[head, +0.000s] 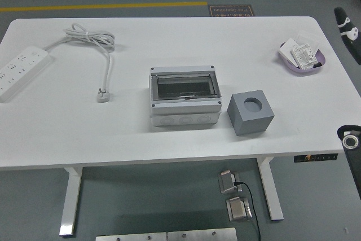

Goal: Fetch the battery,place it into the box,close the lid of the box

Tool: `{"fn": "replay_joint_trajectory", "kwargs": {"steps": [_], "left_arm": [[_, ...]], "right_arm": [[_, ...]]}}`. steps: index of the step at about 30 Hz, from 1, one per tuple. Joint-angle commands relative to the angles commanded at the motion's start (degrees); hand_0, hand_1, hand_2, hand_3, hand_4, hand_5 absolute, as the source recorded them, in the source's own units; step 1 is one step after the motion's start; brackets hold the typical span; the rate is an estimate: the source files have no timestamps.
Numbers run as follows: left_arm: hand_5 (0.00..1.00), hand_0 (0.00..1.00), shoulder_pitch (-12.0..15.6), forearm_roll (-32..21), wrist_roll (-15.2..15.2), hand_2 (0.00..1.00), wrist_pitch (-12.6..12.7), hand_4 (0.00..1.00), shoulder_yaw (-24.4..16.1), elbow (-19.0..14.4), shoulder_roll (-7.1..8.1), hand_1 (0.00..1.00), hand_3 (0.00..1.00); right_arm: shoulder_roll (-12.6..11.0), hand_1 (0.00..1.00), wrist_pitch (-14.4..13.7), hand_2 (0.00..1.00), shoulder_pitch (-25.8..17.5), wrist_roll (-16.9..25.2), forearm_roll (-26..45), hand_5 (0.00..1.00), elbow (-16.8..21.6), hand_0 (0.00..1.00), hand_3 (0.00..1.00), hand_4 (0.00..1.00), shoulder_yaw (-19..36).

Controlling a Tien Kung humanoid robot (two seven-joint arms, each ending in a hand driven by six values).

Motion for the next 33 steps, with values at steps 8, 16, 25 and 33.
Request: {"fn": "replay_joint_trajectory", "kwargs": {"steps": [8, 16, 25, 33], "left_arm": [[0.586, 0.701, -0.17, -0.51, -0.61, 0.724, 0.11, 0.893, -0.31, 0.00, -0.06, 0.694, 0.797], [0.586, 0.701, -0.08, 0.41, 0.14, 0.723, 0.15, 0.893, -1.74, 0.00, -0.65, 0.693, 0.797], [0.585, 0.701, -0.93, 1.44, -0.07, 0.724, 0.13, 0.892, -2.82, 0.00, -0.97, 0.693, 0.797], [0.582, 0.701, -0.97, 1.48, 0.00, 0.724, 0.18, 0.890, -2.83, 0.00, -1.13, 0.692, 0.797]], "right_arm": [[0.19, 0.657, 4.64, 0.685, -0.44, 11.24, 17.05, 0.903, -0.85, 0.736, 0.745, 0.966, -3.57], [-0.14, 0.629, 14.89, 0.677, -1.06, 11.82, 34.78, 0.880, 1.40, 0.695, 0.737, 0.957, -6.69], [-0.15, 0.614, 27.66, 0.653, -0.71, 7.68, 55.07, 0.971, 1.85, 0.680, 0.711, 0.998, -9.72], [-0.39, 0.640, 30.47, 0.690, -0.96, 6.85, 68.39, 0.995, 1.43, 0.693, 0.787, 0.998, -8.67]]}}
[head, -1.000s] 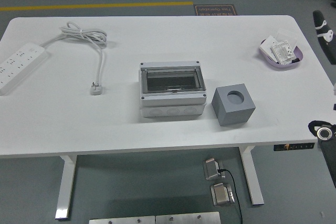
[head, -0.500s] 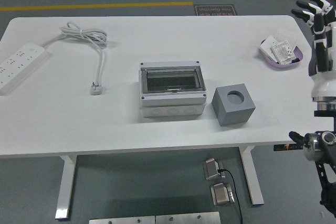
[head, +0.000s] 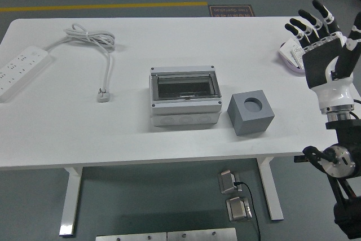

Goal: Fetch the battery,place it into the box,close the lid of the box

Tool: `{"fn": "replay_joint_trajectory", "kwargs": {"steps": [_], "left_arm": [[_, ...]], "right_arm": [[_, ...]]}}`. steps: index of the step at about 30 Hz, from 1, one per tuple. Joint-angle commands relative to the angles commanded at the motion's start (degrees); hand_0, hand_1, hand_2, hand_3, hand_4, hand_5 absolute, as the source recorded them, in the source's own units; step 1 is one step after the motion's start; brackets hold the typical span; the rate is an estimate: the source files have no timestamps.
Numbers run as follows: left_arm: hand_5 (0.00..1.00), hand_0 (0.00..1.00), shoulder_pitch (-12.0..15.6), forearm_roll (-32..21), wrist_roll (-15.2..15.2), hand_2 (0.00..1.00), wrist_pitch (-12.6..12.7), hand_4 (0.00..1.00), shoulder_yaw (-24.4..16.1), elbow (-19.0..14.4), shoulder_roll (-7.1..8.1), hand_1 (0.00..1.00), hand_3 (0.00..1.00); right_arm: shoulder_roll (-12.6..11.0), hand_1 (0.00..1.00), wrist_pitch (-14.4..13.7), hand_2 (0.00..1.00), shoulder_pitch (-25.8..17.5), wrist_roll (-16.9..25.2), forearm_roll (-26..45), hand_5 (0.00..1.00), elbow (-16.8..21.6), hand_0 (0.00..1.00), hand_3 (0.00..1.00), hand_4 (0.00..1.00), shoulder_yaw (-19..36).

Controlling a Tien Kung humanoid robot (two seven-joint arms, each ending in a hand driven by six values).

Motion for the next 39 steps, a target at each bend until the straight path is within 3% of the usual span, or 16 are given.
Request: {"fn": "replay_joint_trajectory", "kwargs": {"steps": [5, 10, 11, 16, 17, 28, 39], "left_arm": [[0.581, 0.700, 0.05, -0.13, 0.07, 0.724, 0.03, 0.888, 0.03, 0.00, 0.03, 0.692, 0.797], [0.581, 0.700, 0.03, 0.02, 0.11, 0.724, 0.02, 0.888, -0.19, 0.00, 0.06, 0.692, 0.797], [0.580, 0.701, 0.03, 0.02, 0.11, 0.723, 0.02, 0.888, -0.21, 0.00, 0.05, 0.692, 0.797], [0.580, 0.701, 0.14, 0.00, 0.26, 0.723, 0.02, 0.888, -0.32, 0.00, 0.04, 0.692, 0.797], [0.580, 0.700, 0.16, -0.01, 0.30, 0.723, 0.03, 0.887, -0.33, 0.00, 0.05, 0.693, 0.797], [0.580, 0.700, 0.30, 0.04, 0.60, 0.723, 0.08, 0.887, -0.56, 0.00, 0.25, 0.693, 0.796], [0.580, 0.699, 0.24, 0.46, 0.87, 0.723, 0.02, 0.887, -0.89, 0.00, 0.72, 0.692, 0.797]], "right_arm": [[-0.11, 0.636, 0.99, 0.683, 0.17, -0.76, 2.70, 0.992, -0.01, 0.696, 0.762, 0.998, 0.66], [-0.32, 0.636, 1.52, 0.683, 0.21, -2.07, -0.86, 0.992, -0.06, 0.696, 0.762, 0.998, 1.69], [-0.36, 0.719, 1.55, 0.753, 0.20, -2.28, -1.61, 0.998, -0.03, 0.863, 0.771, 0.998, 1.89], [-0.53, 0.719, 2.17, 0.753, 0.19, -3.30, -4.13, 0.998, 0.16, 0.863, 0.771, 0.998, 2.59], [-0.56, 0.998, 2.24, 0.998, 0.20, -3.42, -4.36, 0.922, 0.17, 0.989, 0.901, 0.998, 2.63], [-0.91, 0.998, 1.54, 0.998, 0.28, -3.40, -5.64, 0.862, 0.23, 0.989, 0.952, 0.998, 3.50], [-1.22, 0.998, -3.69, 0.998, 0.65, -3.16, -8.45, 0.812, 0.19, 0.984, 0.968, 0.998, 6.01]]}}
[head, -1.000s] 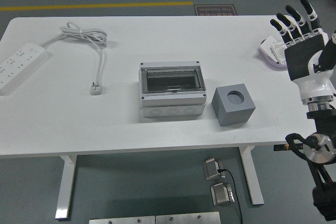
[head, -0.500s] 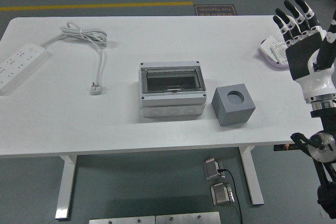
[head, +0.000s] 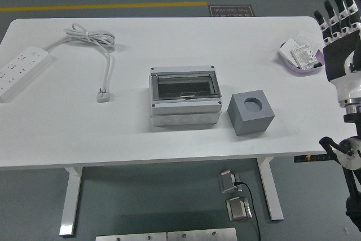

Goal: Fetch the battery,place it into the box,close the lid of the box

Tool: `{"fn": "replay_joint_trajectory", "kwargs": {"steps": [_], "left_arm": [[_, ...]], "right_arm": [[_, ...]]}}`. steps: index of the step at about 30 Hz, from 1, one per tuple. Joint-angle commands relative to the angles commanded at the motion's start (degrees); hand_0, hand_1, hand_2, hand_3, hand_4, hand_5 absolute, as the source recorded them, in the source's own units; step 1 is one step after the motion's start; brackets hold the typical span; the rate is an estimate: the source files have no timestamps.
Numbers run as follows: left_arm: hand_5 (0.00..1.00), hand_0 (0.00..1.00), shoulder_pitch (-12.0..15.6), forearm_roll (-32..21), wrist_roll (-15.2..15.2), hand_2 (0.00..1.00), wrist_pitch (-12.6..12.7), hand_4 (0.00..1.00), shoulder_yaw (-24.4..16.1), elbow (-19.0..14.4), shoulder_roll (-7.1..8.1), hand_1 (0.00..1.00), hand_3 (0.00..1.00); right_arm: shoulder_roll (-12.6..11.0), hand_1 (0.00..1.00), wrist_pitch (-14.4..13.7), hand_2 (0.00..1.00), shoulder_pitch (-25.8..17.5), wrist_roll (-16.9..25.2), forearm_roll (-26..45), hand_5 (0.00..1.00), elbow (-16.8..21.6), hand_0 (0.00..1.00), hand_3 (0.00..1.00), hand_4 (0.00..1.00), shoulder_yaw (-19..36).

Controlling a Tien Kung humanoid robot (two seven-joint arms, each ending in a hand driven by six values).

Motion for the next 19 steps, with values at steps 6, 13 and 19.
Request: {"fn": "replay_joint_trajectory", "kwargs": {"steps": [6, 13, 19], "left_arm": [[0.580, 0.700, 0.12, -0.02, 0.11, 0.723, 0.04, 0.887, 0.09, 0.00, 0.29, 0.692, 0.795], [0.579, 0.698, 0.06, -0.43, 0.00, 0.723, 0.13, 0.887, 0.44, 0.00, 0.11, 0.689, 0.796], [0.578, 0.698, 0.00, -1.15, -0.76, 0.722, 1.10, 0.888, 0.93, 0.00, -0.06, 0.690, 0.795]], "right_arm": [[-0.24, 0.998, -1.66, 0.998, -0.08, -0.85, -2.22, 0.860, 0.07, 0.969, 0.998, 0.998, 1.52], [-0.37, 0.992, -5.07, 0.998, 0.04, -2.88, -8.26, 0.888, 0.78, 0.907, 0.998, 0.998, 3.37], [-0.26, 0.933, -1.59, 0.998, 0.39, -5.65, -12.04, 0.897, 0.36, 0.891, 0.998, 0.998, 4.38]]}}
